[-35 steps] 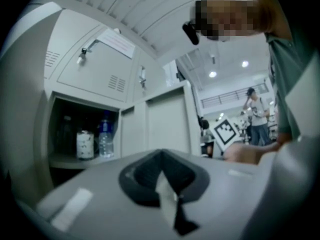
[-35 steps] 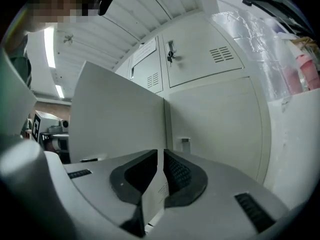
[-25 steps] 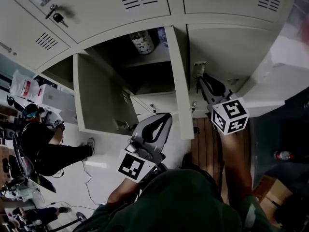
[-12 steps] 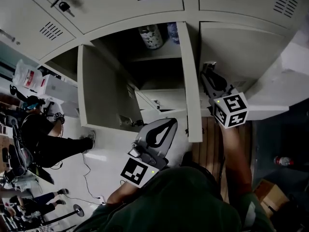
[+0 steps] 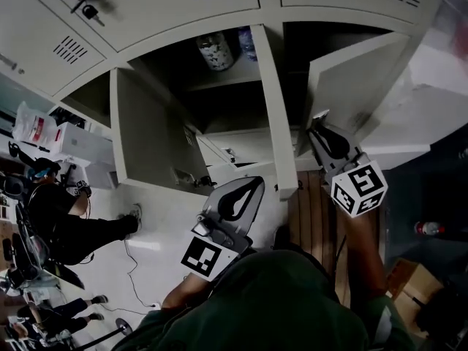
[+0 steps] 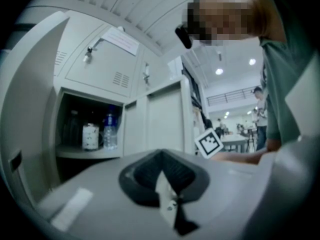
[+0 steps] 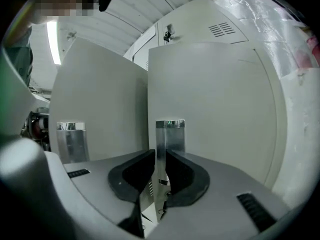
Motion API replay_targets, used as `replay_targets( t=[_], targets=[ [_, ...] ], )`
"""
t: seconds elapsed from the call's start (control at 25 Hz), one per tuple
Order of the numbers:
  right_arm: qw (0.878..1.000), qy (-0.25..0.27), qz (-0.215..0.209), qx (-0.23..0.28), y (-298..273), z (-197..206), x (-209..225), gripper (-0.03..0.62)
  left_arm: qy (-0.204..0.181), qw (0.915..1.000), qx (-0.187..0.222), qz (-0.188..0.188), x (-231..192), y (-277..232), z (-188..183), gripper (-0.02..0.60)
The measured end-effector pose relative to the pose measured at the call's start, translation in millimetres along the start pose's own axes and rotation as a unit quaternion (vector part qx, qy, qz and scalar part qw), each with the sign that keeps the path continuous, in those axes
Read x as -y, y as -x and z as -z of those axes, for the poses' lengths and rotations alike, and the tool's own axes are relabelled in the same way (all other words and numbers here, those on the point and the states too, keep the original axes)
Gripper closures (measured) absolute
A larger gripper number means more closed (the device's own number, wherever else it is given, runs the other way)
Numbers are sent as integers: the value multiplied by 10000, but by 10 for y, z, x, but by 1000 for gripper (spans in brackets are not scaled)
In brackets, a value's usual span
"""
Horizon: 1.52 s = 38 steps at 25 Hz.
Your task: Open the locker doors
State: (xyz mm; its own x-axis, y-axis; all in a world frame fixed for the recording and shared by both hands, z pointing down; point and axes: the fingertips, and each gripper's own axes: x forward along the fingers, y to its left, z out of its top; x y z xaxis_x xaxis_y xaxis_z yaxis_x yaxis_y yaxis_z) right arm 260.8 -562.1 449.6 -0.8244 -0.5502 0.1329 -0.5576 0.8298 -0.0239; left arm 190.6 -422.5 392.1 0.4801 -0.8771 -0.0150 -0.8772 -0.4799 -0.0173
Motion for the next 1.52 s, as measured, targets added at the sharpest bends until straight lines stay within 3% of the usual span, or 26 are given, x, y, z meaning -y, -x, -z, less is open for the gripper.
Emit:
replay_targets(
  t=[0.16,0.28,0.32,0.44,0.48,0.64,0.72,0.76,1.08,1.32,1.52],
  targets=[
    [9999,-28,130,-2,381,70,-33,533,-9,10000,37,90,52,10,-13,578],
    [9986,-134,498,112,643,88,-29,533,-19,9999,35,136,66,23,-8,578],
    [9970,-184,725,207,726,72,-23,519,-21,9999,33,147,67,29,-5,578],
    [9894,-106,1367,478,851,-52,-78,385,-16,9999,36,164,63,53,0,578],
    [9871,20,1514,527,834,-100,-112,376,-18,9998,34,171,62,63,3,578],
    [9738,456,2182,449,710,-158,-55,378,-21,9997,52,217,78,109,-4,578],
    [9690,389,2396,467,730,-154,-7,431,-16,9997,56,229,74,143,-9,578],
    [9674,326,2460,503,764,-148,-1,456,-16,9997,57,229,65,163,-10,578],
    [9588,80,2790,537,1215,-71,89,461,-28,9998,67,200,-8,330,-25,578],
    [9497,29,3100,444,1562,-60,268,471,-251,9993,-19,266,7,344,-39,578],
    [9435,-43,3294,355,1833,-31,455,488,-380,9992,9,98,-63,472,-134,578]
  ],
)
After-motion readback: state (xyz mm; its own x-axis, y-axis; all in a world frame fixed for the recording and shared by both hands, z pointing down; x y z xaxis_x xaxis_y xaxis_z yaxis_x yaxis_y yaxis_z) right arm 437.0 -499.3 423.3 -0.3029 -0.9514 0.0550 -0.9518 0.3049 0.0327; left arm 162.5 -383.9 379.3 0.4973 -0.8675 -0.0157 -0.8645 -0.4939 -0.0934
